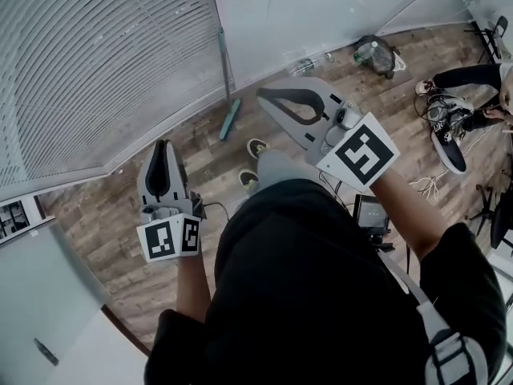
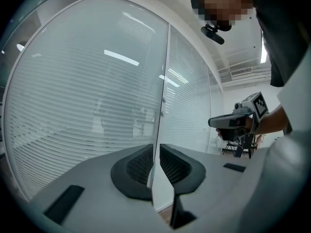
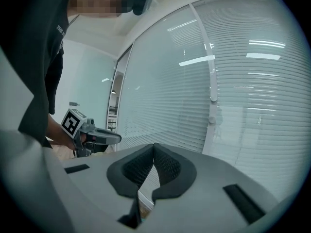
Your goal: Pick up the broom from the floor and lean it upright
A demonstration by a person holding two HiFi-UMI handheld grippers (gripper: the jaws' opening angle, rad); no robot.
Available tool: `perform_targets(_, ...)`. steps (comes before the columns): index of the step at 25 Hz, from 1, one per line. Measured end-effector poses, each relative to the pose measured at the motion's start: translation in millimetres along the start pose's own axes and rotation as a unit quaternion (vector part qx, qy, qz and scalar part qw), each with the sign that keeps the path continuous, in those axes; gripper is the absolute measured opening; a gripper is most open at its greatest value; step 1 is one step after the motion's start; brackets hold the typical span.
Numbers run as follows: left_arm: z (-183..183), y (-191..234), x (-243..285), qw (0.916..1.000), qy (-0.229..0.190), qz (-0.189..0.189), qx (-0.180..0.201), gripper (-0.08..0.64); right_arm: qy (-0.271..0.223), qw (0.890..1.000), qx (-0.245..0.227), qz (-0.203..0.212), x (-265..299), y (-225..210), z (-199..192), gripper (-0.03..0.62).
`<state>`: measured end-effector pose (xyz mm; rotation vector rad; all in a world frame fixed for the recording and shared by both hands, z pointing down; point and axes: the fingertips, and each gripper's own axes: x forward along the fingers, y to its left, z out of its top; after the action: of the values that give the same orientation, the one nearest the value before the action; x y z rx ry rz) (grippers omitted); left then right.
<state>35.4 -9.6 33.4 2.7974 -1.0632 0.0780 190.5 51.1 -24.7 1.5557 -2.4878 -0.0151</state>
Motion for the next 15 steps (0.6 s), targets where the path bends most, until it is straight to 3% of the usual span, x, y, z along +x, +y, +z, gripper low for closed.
perform_targets(10, 15.0, -37.8, -2.9, 0.9986, -0.01, -0.052, 0.005, 0.06, -0.026, 0.996, 0.046, -0.074, -38.9, -20.5, 6.9, 0.017)
perform_targets(15, 23.0, -43.7, -0.1, 0.9973, -0.016, -0.07, 0.017, 0.06, -0.027, 0.994, 0.042, -0.093, -43.9, -22.7, 6.1, 0.017)
